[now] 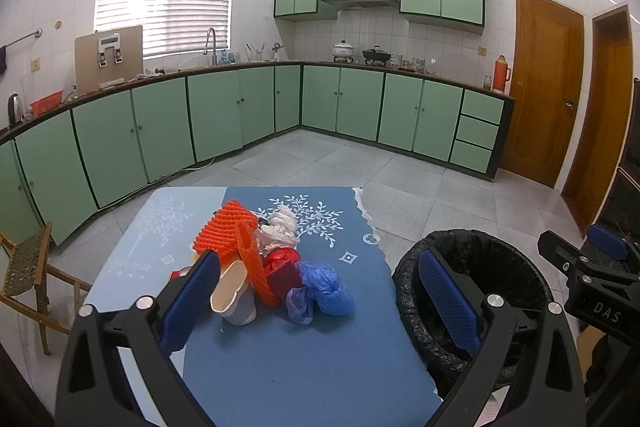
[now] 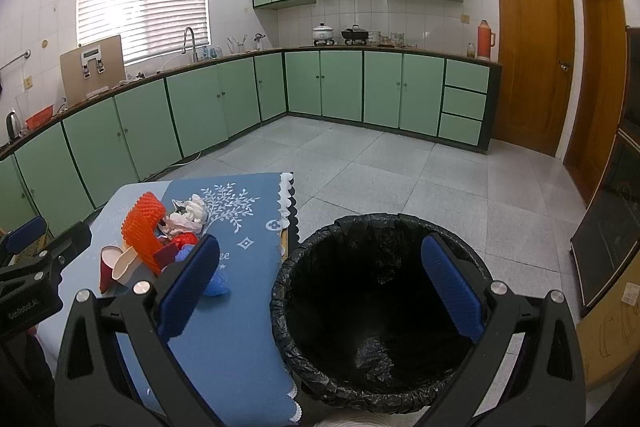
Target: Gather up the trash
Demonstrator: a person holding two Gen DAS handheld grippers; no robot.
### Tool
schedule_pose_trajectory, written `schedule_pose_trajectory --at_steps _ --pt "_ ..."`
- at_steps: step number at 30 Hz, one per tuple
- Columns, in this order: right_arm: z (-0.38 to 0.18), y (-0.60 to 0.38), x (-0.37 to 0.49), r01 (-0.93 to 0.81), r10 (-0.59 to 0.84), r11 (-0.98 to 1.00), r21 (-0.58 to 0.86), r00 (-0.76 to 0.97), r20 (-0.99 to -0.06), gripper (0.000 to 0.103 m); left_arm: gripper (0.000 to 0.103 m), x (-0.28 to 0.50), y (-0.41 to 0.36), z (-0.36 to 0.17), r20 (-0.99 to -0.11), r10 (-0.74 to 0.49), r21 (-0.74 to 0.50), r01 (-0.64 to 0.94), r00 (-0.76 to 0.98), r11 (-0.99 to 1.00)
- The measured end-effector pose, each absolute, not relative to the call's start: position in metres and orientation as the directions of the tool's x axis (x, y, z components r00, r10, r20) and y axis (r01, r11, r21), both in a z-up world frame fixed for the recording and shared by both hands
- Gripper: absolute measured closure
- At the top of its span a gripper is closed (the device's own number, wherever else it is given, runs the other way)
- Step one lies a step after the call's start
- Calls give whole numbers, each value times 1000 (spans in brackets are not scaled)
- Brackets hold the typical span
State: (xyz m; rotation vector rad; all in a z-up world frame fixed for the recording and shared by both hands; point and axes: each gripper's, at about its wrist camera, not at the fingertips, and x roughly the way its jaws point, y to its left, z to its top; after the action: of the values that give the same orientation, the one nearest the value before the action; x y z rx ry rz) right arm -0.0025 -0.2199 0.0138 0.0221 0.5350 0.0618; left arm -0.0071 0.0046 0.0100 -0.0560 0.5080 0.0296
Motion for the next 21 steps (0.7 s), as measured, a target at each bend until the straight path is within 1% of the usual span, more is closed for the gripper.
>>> schedule_pose_trajectory --at_steps 21 --pt "13 -221 -3 -53 65 998 40 860 -506 5 6 -7 0 7 -486 17 -44 -44 874 998"
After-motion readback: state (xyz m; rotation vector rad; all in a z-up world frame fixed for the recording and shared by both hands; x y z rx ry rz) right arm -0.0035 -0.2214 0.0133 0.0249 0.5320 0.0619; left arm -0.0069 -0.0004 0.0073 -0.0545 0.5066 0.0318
